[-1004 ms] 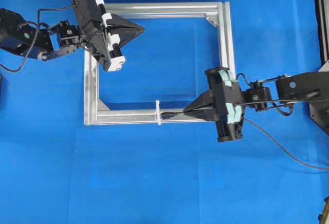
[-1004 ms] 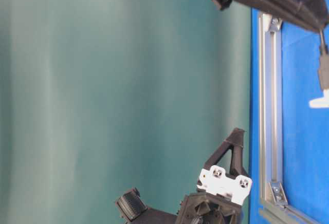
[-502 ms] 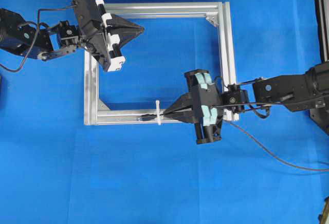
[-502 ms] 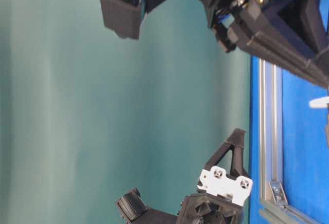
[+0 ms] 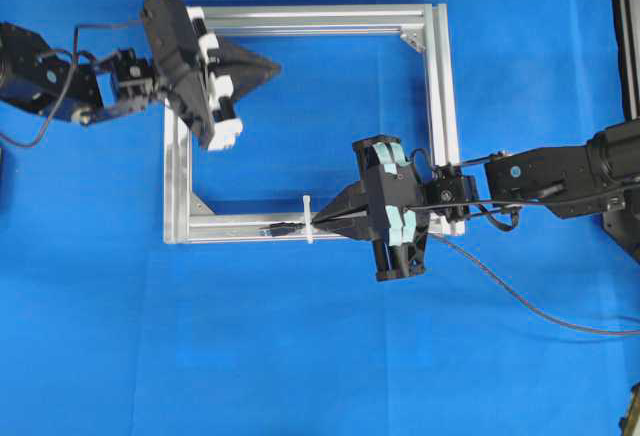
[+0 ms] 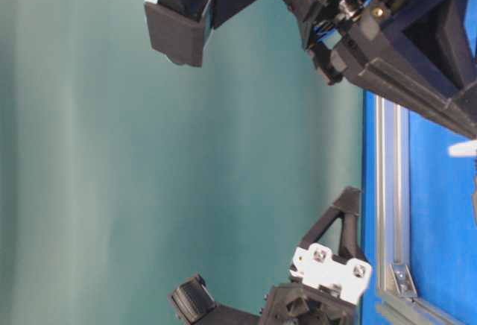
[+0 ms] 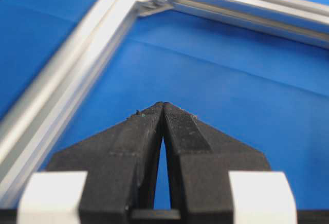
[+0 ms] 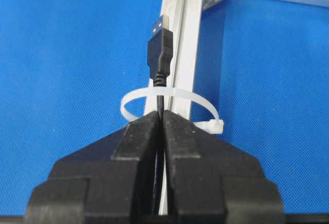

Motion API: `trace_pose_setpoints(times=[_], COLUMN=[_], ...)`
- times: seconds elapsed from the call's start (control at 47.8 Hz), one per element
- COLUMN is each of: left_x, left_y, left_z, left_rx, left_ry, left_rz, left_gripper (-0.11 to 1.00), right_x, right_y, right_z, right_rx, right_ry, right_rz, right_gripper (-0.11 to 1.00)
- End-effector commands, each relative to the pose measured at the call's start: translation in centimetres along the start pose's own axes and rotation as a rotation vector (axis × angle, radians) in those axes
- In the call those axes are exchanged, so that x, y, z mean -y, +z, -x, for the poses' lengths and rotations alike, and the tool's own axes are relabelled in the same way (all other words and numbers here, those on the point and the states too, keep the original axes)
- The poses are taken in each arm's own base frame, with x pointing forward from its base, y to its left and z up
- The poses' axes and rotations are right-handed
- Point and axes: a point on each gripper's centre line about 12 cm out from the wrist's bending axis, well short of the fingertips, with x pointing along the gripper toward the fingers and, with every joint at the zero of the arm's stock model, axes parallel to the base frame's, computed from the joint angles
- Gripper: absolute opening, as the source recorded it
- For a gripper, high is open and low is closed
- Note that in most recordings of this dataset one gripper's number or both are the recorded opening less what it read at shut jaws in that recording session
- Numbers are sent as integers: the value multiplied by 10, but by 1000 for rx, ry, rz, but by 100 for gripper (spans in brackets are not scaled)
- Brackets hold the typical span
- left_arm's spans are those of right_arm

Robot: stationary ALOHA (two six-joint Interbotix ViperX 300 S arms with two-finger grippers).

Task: Insert the wire through the string loop located in the center.
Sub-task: 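Move the left gripper to the plug emerging from the loop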

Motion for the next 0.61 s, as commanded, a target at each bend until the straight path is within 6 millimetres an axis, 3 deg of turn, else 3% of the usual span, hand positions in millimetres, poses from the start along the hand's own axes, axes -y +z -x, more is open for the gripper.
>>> trace_pose_setpoints(times=[0.0, 0.355, 0.585], left_x=[24, 104, 126], left_y=[11, 1, -3], left_z=[6, 33, 41], left_rx=[31, 13, 1], left_ry=[-65, -293, -355], left_rz=[-11, -34, -17], left_gripper=[0, 0, 0], right_x=[1, 2, 1], right_y=[11, 10, 10], right_z=[1, 2, 2], right_rx=[39, 36, 36], right_ry=[-1, -3, -1], right_rz=[-4, -1, -1], right_gripper=[-2, -2, -2])
